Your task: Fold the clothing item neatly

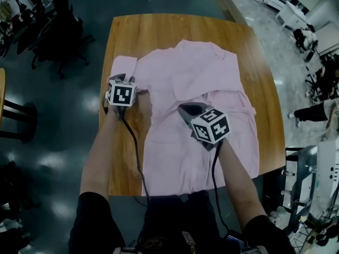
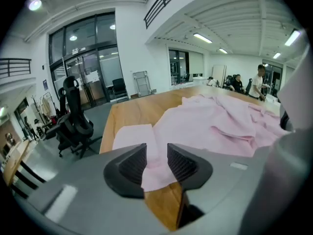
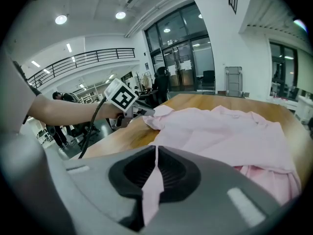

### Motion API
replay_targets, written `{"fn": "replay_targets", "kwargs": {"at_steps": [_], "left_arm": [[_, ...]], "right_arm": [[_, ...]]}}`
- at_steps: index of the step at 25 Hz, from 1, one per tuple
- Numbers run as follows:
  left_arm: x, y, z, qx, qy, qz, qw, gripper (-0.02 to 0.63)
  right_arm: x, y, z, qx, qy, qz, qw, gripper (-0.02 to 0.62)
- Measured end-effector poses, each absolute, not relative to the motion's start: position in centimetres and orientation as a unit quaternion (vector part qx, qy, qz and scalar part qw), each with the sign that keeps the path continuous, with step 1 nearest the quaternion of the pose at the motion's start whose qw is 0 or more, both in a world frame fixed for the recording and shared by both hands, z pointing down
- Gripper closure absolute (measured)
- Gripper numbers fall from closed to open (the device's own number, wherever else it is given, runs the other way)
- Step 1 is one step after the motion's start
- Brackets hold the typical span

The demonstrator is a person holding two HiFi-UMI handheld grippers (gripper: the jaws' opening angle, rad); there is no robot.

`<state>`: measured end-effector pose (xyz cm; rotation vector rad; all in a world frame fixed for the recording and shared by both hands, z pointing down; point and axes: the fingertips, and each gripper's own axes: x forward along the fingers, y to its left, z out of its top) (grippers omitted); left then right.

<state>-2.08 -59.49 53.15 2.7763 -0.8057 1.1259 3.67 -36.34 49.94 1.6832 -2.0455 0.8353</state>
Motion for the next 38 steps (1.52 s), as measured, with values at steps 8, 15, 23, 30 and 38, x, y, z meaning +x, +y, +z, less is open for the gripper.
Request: {"fn": "replay_targets", "kwargs": {"at_steps": [8, 15, 23, 30, 38], "left_arm": [[-2.1, -63.2, 58.4, 0.863, -0.251, 0.438, 0.012, 0.400], [-2.3, -63.4, 56.3, 0.871, -0.273, 0.407, 0.022, 0.531], [-3.3, -62.2, 46.0, 0.909, -0.283, 0.301, 0.047, 0.537], [-1.0, -57.0, 35.6, 0.939, -0.272, 0.198, 0.067, 0.546], [6.9, -48.1, 28.3, 0.956, -0.241, 0.158, 0.047, 0.546]], "right_arm": [[4.2, -35.8, 52.0, 0.602, -0.711, 0.313, 0.184, 0.577], [5.8, -34.4, 52.4, 0.616, -0.698, 0.320, 0.179, 0.577], [3.9, -34.3, 51.3, 0.596, -0.721, 0.310, 0.172, 0.577], [3.9, -32.5, 48.8, 0.572, -0.750, 0.290, 0.160, 0.577], [8.9, -27.0, 45.9, 0.573, -0.761, 0.271, 0.138, 0.577]]}}
